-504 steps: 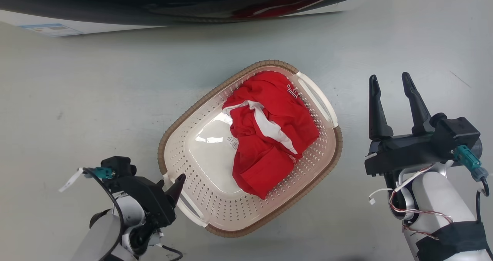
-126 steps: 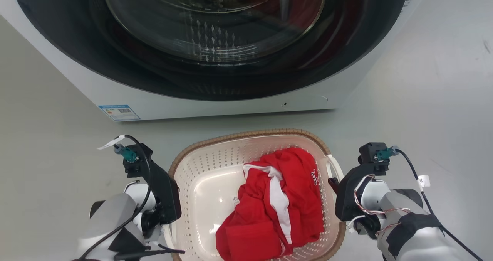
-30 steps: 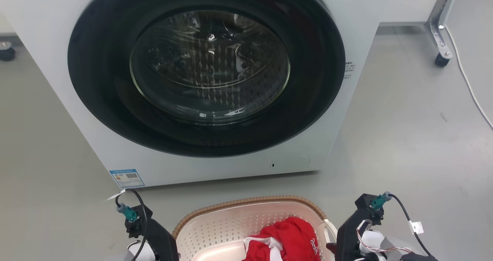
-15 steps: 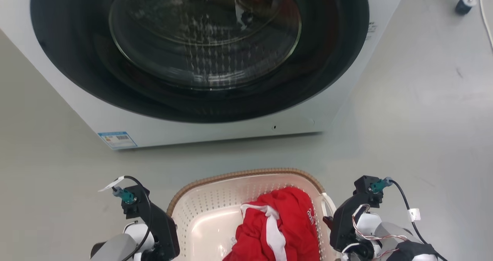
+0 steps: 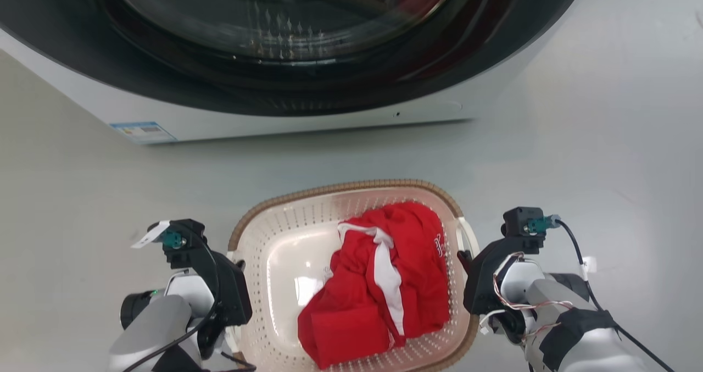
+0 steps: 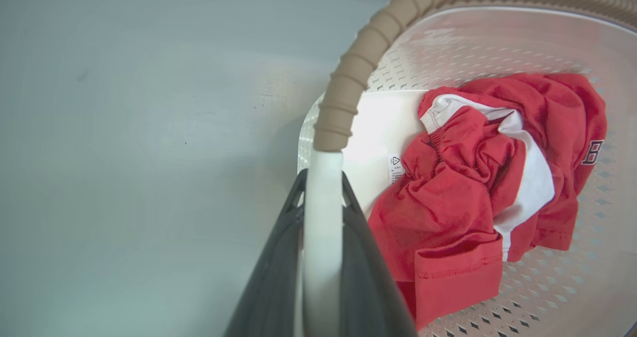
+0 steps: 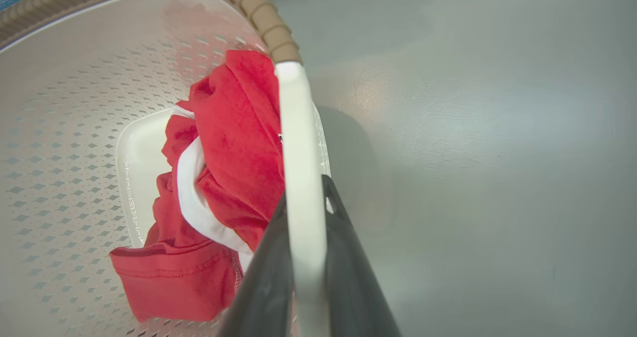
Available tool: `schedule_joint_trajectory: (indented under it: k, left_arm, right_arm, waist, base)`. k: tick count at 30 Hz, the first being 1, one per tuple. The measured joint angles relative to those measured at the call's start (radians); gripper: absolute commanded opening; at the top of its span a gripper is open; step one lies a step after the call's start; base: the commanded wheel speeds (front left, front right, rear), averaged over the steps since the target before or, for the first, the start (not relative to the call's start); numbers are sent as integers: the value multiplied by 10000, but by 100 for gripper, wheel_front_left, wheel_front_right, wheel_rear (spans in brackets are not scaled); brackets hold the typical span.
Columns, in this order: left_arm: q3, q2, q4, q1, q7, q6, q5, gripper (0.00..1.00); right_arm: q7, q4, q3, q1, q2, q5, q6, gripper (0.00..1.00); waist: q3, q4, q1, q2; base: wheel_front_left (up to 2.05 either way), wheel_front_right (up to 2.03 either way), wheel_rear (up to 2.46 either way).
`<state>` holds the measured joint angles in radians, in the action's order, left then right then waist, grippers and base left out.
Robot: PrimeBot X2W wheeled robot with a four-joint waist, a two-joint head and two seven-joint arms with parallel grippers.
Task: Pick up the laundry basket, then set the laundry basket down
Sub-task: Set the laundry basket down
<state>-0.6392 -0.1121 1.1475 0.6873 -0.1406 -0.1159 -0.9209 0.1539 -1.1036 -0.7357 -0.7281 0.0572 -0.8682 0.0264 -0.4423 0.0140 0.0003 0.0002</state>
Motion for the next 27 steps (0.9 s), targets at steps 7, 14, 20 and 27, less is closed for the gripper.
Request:
schedule_joint_trajectory:
  k: [7,14,20,27]
  left_arm:
    - [-4,-69,-88,495,807,-21,90,0]
    - [-50,-82,-115,732,1588,-69,351,0]
    - [-121,-100,-109,922,2197,-71,529,0]
    - [-245,-96,-23,1239,2788,-73,708,0]
  right_arm:
    - [-775,12,-29,-536,0,274,-54,0]
    - [-1551,-65,-84,-755,-8,523,-173,0]
    - [-2167,-125,-167,-987,-15,640,-198,0]
    - [-2667,-222,-222,-1271,-35,700,-322,0]
  waist:
    - [-1039,-12,-1,-1]
    - [-1945,-14,-1,0]
    - [-2485,-4,-1,0]
    - [-2891,-7,-2,0]
  base:
    - [0,0,0]
    - [0,0,0]
    - [0,0,0]
    - [0,0,0]
